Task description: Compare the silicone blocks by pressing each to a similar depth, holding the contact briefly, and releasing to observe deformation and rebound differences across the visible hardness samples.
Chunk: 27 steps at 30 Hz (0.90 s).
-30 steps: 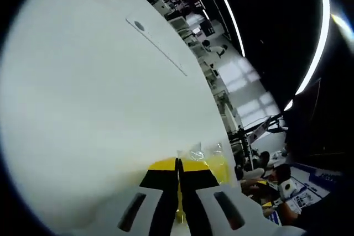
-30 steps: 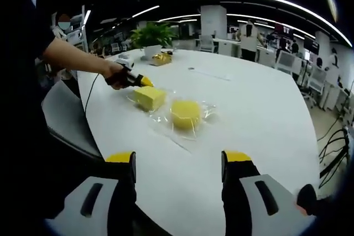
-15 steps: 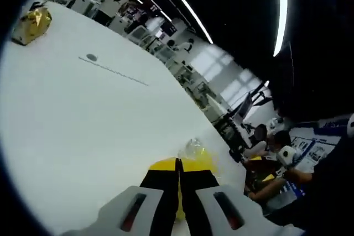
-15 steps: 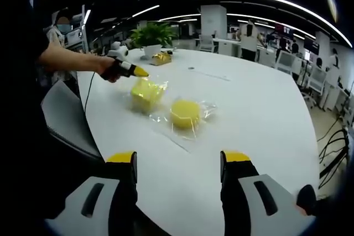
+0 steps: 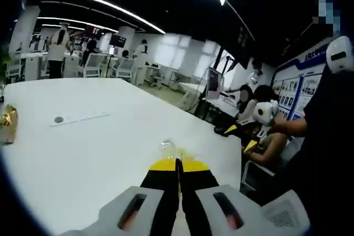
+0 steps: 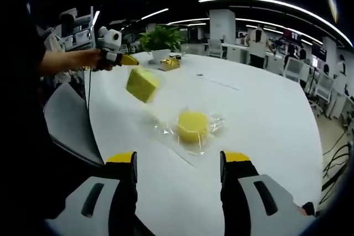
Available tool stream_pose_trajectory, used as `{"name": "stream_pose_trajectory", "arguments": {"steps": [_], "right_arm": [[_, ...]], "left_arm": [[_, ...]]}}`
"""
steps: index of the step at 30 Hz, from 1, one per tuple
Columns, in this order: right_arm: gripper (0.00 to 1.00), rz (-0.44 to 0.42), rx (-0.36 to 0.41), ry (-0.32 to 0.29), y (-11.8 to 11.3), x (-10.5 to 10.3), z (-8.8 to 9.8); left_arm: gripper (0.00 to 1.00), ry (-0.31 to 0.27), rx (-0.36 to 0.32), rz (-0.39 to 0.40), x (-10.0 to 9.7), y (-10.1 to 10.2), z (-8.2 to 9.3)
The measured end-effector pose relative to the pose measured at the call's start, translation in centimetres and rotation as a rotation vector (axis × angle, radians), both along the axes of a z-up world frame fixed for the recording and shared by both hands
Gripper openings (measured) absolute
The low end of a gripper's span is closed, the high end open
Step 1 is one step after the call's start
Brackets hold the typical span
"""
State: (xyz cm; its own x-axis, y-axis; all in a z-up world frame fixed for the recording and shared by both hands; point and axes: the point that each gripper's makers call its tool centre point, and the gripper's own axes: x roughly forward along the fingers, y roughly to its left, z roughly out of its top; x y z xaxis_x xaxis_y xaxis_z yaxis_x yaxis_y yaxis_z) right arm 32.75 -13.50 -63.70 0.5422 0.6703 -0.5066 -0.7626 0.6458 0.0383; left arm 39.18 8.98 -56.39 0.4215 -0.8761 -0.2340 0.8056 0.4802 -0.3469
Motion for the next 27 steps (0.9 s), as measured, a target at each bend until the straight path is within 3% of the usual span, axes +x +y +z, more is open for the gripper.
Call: {"name": "stream_pose_trajectory", "arguments": {"steps": [7,12,14,22,27], "right_arm": [[0.56,0.053,0.011,-0.001,1.6,-0.3,0.6],[0.56,0.087,0.028,0.002,2.6,-0.5,1.2],[0.57,0.096,0.059,0.007,3.2,-0.5,1.8],[0.61,0.148,0.166,0.022,5.1,-0.4,4.0],[0.65,0.184,0.214,0.028,6.7,-0.2,5.0]], "left_arm": [[0.0,-0.088,-0.015,-0.086,-1.4,-2.1,3.9],[0.0,-0.154,0.056,-0.163,-2.0,-3.7,5.4],[0.0,-0.149,0.064,-0.175,-2.2,-4.2,6.1],[0.0,-0.221,0.084,-0.286,-4.0,-6.1,8.8],[0.0,-0.221,0.095,-0.34,-4.9,-7.1,9.8]]}}
